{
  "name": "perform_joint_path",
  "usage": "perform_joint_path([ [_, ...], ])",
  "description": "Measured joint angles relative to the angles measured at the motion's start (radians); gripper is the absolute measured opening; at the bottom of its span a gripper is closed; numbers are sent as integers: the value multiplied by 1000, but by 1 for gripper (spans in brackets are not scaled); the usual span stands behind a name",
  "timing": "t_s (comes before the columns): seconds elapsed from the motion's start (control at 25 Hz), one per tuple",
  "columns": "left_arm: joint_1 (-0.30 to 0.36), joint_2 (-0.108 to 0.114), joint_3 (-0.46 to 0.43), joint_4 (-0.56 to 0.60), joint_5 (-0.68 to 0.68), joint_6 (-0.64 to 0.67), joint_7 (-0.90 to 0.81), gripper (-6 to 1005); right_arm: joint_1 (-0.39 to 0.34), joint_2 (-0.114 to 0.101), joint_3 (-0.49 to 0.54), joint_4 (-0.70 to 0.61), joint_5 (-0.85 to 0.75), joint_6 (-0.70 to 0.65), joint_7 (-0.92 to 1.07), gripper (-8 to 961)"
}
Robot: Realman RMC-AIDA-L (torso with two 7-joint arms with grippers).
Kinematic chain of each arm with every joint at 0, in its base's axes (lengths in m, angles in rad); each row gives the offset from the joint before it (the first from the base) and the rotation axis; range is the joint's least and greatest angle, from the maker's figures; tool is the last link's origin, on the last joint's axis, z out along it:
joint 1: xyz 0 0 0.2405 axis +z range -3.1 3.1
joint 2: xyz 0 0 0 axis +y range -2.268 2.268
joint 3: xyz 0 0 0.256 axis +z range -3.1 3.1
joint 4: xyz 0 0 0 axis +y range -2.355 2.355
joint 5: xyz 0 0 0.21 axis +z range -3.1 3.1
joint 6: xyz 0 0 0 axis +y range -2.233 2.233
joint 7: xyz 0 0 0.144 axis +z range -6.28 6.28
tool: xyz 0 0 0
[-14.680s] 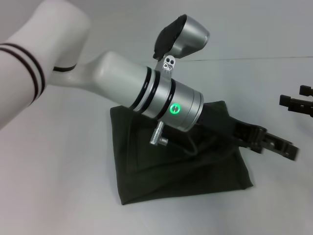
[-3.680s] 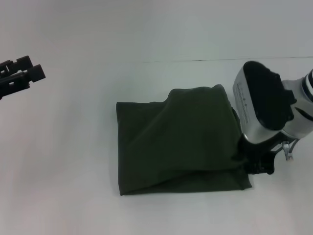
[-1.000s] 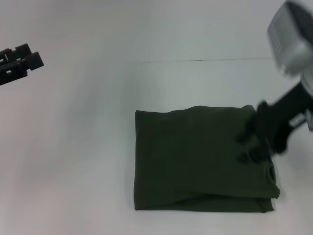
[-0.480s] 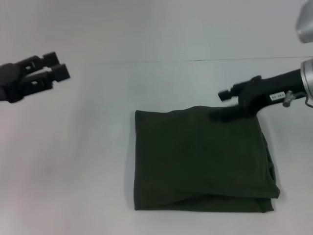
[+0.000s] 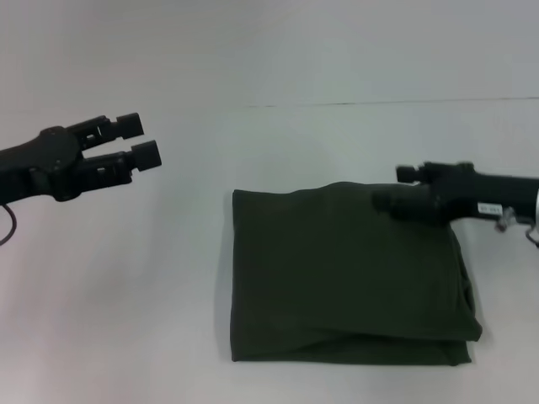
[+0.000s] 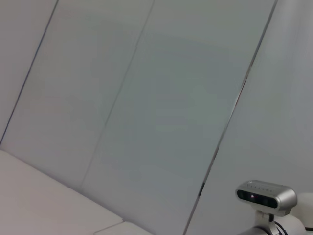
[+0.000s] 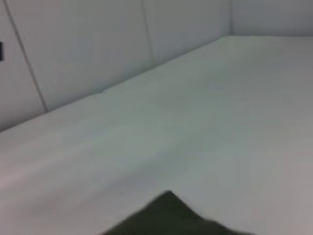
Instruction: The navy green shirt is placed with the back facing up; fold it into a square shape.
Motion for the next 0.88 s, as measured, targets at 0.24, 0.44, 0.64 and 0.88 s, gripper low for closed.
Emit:
perform_joint_path([
  [0.24, -13, -1, 16, -16, 2, -9, 2, 888, -28, -12, -3, 57, -29, 68, -25, 762],
  [0.44, -22, -1, 17, -21, 2, -9, 1, 888, -27, -17, -6, 88, -108, 131, -18, 762],
  [0.64, -25, -1, 18, -22, 1, -10, -4, 887, -43, -26, 42, 70, -83, 104, -17, 762],
  [0.88, -38, -8, 20, -27, 2, -12, -65, 887, -59, -67, 196, 54, 106, -156, -22, 763],
])
